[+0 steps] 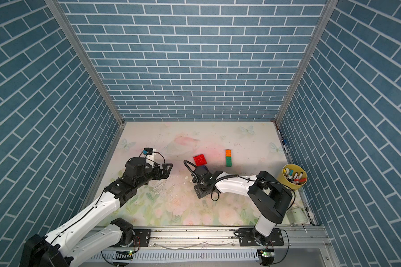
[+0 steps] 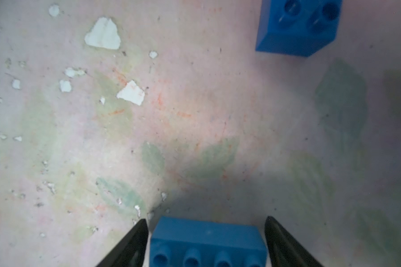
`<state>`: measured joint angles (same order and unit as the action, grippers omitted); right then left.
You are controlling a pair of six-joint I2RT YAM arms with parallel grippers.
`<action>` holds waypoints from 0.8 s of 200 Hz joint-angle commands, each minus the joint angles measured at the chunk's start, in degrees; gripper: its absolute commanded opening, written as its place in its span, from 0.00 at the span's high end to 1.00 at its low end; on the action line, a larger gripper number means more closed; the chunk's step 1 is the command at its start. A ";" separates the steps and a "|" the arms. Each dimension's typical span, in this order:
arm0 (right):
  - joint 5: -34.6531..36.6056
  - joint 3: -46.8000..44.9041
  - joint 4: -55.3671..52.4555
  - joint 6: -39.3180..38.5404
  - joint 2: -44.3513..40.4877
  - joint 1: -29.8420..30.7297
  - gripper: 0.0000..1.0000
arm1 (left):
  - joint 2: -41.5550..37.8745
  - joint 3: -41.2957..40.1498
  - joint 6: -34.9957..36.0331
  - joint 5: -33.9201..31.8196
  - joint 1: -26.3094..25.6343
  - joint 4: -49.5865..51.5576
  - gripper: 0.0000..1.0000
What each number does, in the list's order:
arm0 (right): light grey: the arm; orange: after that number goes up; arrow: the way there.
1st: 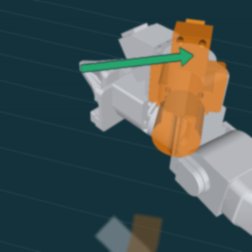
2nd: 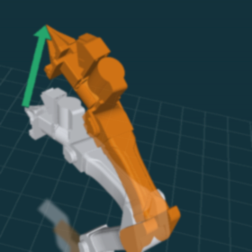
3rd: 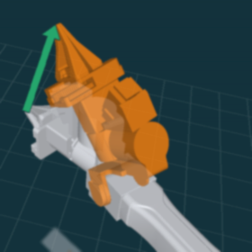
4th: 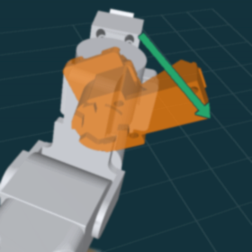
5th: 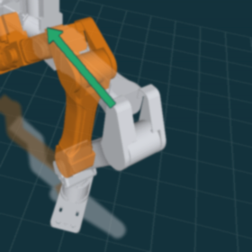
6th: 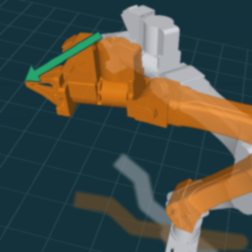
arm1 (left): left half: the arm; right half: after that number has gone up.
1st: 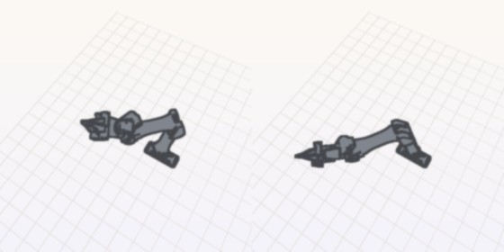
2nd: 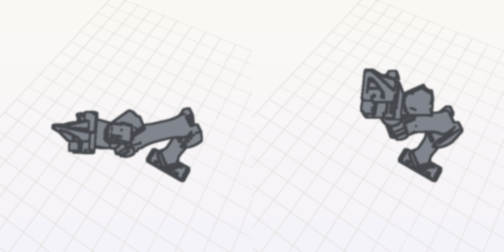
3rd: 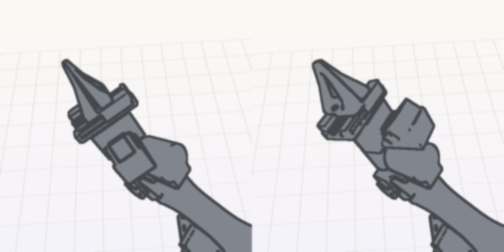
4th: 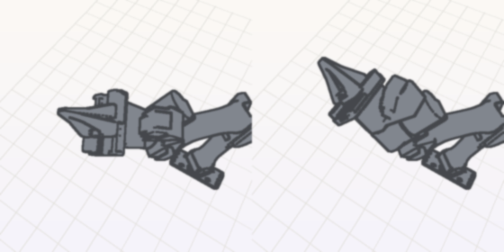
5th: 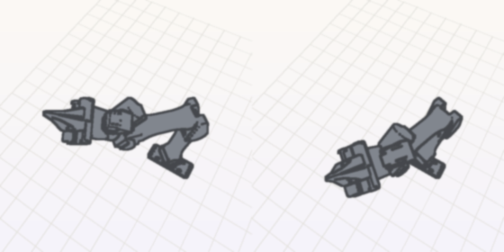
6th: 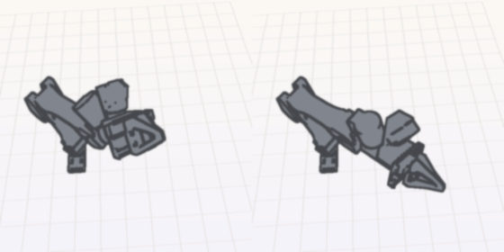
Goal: Assemble a rectangle with lego
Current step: Place the lego brick at the center of the board, then pick up the lego brick from the center of the board.
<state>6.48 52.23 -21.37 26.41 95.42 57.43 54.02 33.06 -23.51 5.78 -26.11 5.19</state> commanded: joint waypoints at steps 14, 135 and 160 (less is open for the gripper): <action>2.56 1.08 -4.90 -0.74 -2.61 0.83 0.11 | -0.05 -0.59 0.74 -0.58 0.47 -0.71 0.00; 1.77 -0.20 -2.77 1.09 -0.59 1.36 0.23 | -0.14 -0.58 0.61 -0.79 0.55 -0.54 0.00; 2.23 0.06 -2.39 1.10 -0.13 1.33 0.32 | -0.15 -0.61 0.59 -0.88 0.55 -0.48 0.00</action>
<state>7.75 51.59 -24.32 26.74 94.41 58.50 54.02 33.06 -23.51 5.39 -26.04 5.21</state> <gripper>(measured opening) 0.718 0.998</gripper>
